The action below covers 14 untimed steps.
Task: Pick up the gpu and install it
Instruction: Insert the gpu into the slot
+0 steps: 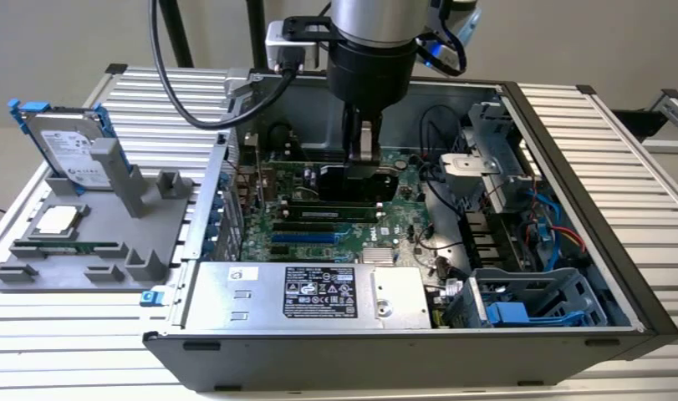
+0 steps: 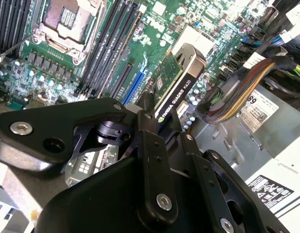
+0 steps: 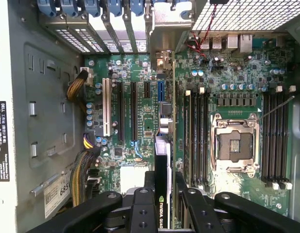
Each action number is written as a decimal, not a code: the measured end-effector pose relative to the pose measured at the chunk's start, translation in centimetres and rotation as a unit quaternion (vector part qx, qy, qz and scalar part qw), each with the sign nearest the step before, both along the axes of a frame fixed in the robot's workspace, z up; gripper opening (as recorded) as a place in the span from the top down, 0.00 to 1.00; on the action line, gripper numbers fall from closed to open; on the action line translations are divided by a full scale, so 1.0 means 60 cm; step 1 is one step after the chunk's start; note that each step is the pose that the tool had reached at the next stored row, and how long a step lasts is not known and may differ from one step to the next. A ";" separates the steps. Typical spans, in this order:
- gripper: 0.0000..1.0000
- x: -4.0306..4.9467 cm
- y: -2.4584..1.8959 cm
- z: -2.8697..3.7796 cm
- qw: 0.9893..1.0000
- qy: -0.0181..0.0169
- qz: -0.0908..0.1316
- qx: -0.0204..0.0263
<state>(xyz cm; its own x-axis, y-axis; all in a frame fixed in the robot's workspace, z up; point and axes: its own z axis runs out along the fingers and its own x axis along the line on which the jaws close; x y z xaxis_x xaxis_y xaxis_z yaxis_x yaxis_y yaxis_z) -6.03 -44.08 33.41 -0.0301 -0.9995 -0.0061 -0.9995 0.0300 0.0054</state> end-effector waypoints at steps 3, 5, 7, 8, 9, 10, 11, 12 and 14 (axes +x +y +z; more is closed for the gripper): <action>1.00 0.000 0.0000 -0.001 1.000 0.000 0.000 0.000; 1.00 0.000 0.0000 -0.002 1.000 0.000 0.000 0.000; 1.00 0.000 0.0000 -0.003 1.000 0.000 0.000 0.000; 1.00 0.000 0.0000 -0.004 1.000 0.000 0.000 0.000; 1.00 0.000 0.0000 -0.004 1.000 0.000 0.000 0.000; 1.00 0.000 0.0000 -0.005 1.000 0.000 0.000 0.000; 1.00 0.000 0.0000 -0.005 1.000 0.000 0.000 0.000; 1.00 0.000 0.0000 -0.006 1.000 0.000 0.000 0.000; 1.00 0.000 0.0000 -0.007 1.000 0.000 0.000 0.000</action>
<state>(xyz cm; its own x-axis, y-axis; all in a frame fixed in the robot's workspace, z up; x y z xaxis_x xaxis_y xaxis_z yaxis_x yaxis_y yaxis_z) -6.03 -44.08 33.02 -0.0301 -0.9995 -0.0061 -0.9995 0.0301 0.0052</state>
